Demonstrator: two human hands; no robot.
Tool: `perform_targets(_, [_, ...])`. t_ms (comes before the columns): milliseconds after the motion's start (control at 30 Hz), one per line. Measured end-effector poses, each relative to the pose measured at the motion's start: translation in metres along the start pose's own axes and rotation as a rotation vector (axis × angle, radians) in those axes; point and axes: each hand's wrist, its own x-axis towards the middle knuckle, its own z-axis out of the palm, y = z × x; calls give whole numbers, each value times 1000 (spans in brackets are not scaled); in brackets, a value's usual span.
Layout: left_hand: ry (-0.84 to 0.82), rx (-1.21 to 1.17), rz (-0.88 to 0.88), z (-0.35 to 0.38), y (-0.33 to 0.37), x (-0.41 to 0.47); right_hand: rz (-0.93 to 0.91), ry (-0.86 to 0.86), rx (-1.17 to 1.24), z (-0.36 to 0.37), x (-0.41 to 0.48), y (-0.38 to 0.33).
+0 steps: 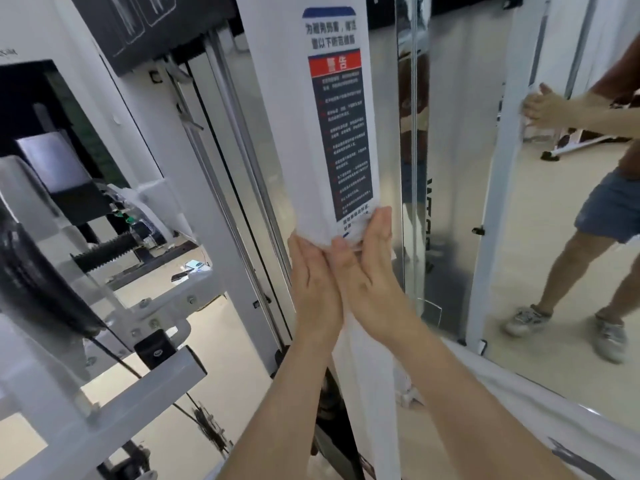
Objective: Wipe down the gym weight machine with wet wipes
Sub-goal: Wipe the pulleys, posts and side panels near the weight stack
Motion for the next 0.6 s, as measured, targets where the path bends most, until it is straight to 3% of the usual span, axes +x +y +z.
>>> perform_targets(100, [-104, 214, 123, -6, -6, -14, 114, -51, 59, -12, -2, 13])
perform_targets(267, [-279, 377, -37, -27, -42, -39, 233, -90, 15, -1, -39, 62])
perform_targets(433, [-271, 331, 21, -21, 12, 10, -137, 188, 15, 6, 19, 1])
perform_targets(600, [-129, 459, 169, -6, 73, 49, -306, 218, -25, -3, 69, -44])
